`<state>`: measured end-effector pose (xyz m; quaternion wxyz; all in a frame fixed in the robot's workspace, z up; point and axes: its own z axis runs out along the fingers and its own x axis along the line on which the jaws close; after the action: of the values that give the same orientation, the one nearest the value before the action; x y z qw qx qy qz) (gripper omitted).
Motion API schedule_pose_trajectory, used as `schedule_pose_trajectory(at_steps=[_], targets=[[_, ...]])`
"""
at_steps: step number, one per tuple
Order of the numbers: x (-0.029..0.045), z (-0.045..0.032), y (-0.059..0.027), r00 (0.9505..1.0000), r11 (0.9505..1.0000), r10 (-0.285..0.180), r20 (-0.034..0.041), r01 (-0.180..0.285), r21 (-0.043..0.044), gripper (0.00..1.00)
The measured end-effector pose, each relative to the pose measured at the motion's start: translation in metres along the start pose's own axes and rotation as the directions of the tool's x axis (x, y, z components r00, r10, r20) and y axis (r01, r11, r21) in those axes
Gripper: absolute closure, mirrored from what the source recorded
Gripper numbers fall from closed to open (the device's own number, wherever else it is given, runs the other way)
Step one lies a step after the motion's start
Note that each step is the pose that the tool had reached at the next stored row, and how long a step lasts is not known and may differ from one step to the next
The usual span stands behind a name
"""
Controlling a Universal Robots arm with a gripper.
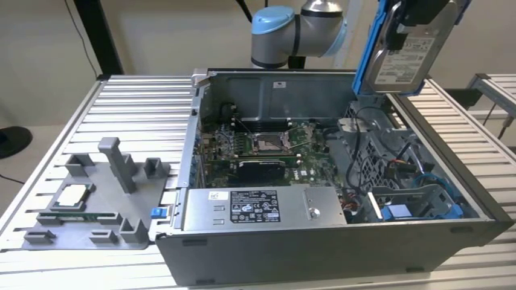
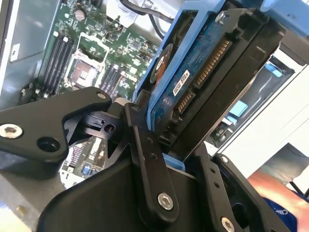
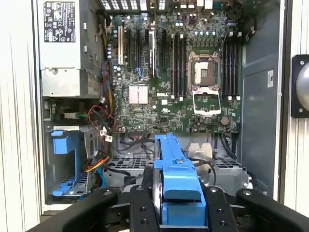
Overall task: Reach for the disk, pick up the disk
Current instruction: 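Pick up the disk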
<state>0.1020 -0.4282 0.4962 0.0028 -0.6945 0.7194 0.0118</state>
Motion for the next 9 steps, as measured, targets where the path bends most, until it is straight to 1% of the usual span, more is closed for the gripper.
schedule_pose_trajectory(at_steps=[9], targets=[[0.0112, -0.0003, -0.0011, 1.0000, 1.0000, 0.000, -0.0001, 0.000, 0.0000, 1.00]])
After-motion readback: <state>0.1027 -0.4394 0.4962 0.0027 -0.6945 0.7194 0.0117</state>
